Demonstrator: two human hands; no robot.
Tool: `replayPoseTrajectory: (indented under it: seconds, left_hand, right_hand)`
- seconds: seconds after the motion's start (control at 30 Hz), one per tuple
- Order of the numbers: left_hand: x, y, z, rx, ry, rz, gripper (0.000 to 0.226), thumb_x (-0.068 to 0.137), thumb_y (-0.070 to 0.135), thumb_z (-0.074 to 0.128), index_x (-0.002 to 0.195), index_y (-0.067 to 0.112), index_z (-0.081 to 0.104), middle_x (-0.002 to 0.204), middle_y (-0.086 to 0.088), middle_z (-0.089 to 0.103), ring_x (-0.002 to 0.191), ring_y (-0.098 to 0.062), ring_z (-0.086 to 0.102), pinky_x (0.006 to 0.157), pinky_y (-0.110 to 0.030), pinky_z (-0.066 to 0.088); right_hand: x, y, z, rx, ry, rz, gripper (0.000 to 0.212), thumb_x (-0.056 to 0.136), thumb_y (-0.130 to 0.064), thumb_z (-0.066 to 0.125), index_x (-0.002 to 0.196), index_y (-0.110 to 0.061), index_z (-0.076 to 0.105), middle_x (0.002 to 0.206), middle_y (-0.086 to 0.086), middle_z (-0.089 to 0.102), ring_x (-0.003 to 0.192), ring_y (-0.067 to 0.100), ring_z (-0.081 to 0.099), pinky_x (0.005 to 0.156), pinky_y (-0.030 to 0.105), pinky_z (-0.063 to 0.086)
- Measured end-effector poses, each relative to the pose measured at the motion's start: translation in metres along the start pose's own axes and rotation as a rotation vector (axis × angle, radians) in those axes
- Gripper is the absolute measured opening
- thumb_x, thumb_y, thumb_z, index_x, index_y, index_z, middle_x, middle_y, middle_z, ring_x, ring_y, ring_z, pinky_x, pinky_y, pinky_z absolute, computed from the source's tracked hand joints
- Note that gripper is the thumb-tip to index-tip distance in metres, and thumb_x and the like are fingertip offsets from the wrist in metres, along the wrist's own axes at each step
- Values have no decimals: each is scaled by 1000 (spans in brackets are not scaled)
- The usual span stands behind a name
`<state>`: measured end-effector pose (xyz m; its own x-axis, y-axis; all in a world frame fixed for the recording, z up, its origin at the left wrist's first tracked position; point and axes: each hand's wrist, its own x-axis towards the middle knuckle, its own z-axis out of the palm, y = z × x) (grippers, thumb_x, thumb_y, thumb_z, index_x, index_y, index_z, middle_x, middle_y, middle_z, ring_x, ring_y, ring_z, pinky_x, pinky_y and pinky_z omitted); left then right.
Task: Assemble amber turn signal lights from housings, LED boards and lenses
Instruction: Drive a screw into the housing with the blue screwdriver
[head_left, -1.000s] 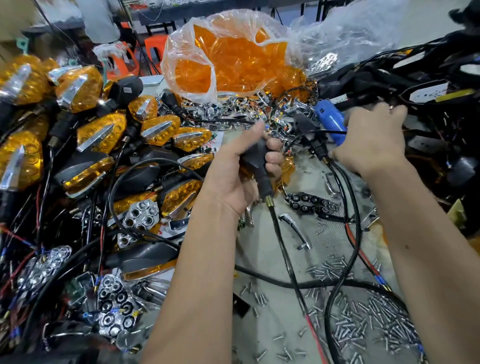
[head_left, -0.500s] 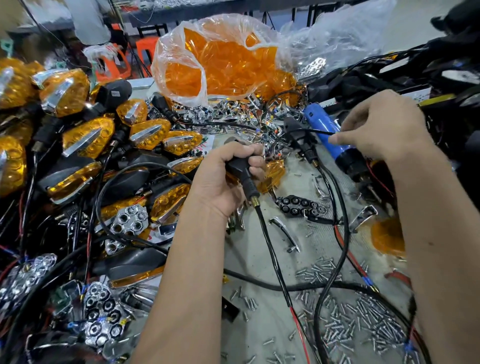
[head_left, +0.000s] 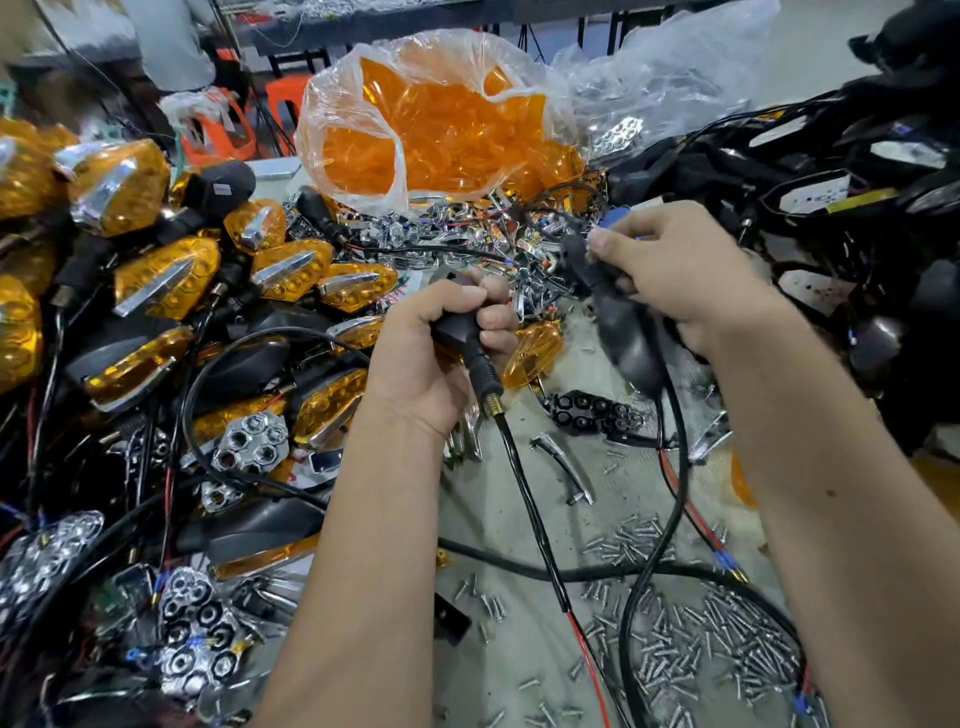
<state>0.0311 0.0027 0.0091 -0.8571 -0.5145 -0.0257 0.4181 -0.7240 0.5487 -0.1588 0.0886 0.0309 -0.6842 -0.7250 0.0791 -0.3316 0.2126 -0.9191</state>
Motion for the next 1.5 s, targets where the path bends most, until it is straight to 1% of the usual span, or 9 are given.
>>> replayPoseTrajectory:
  seconds: [0.07, 0.2, 0.33, 0.57, 0.7, 0.87, 1.07, 1.3, 1.5]
  left_hand:
    - [0, 0, 0, 19, 22, -6, 28, 70, -4, 52, 92, 12, 44, 84, -4, 50, 57, -11, 47, 47, -19, 45]
    - [2, 0, -1, 40, 58, -22, 26, 74, -2, 47, 95, 13, 41, 83, -4, 51, 57, -11, 47, 46, -19, 44]
    - [2, -2, -1, 81, 106, -42, 23, 73, 0, 50, 94, 10, 45, 82, -5, 53, 56, -11, 48, 46, -19, 45]
    - [1, -2, 0, 141, 175, -33, 15, 72, -1, 54, 86, 1, 56, 80, -6, 53, 57, -12, 50, 46, -20, 45]
    - [0, 1, -1, 123, 216, -21, 12, 70, 0, 53, 71, 0, 65, 77, -6, 51, 56, -12, 48, 45, -20, 44]
    - [-1, 2, -1, 130, 220, -3, 18, 72, -5, 52, 86, 5, 52, 79, -6, 54, 56, -12, 50, 46, -18, 46]
    - [0, -3, -2, 428, 337, 59, 17, 80, -9, 55, 70, 4, 60, 77, -10, 60, 55, -17, 59, 48, -20, 50]
    - [-8, -6, -9, 660, 331, 178, 17, 67, -8, 63, 75, 3, 53, 69, -11, 59, 56, -26, 61, 50, -27, 50]
    - [-18, -5, -17, 741, 295, 198, 19, 65, -6, 63, 77, 7, 57, 69, -11, 60, 52, -23, 54, 46, -28, 45]
  right_hand:
    - [1, 5, 3, 14, 19, 20, 17, 99, -28, 70, 88, -15, 73, 86, 12, 73, 64, 17, 70, 69, 36, 61]
    - [8, 22, -11, -677, 300, -106, 30, 91, -44, 74, 104, -17, 75, 103, 12, 75, 99, 33, 67, 94, 41, 51]
    - [12, 34, -13, -875, 179, 10, 63, 87, -52, 77, 126, -7, 58, 118, 23, 63, 111, 43, 59, 90, 44, 46]
    - [15, 29, -20, -921, 106, 19, 47, 81, -37, 82, 73, -12, 43, 68, 5, 44, 74, 32, 49, 66, 35, 33]
    - [17, 30, -33, -582, 118, 110, 38, 79, -36, 77, 79, -3, 59, 62, 5, 54, 60, 28, 50, 56, 34, 36]
    - [11, 13, -31, 531, -32, 291, 18, 100, -19, 62, 100, 0, 63, 69, 7, 69, 53, 18, 65, 50, 26, 54]
    - [-1, -12, -21, 1265, -274, 208, 10, 99, -8, 48, 101, -3, 57, 85, 11, 67, 77, 22, 69, 75, 36, 59]
    - [-14, -31, -4, 1359, -111, 140, 26, 93, -29, 73, 79, -17, 53, 66, -5, 50, 53, 9, 51, 59, 25, 47]
    - [-17, -37, -1, 1444, 110, 104, 25, 97, -15, 64, 77, -17, 49, 61, -6, 48, 48, 10, 45, 56, 24, 43]
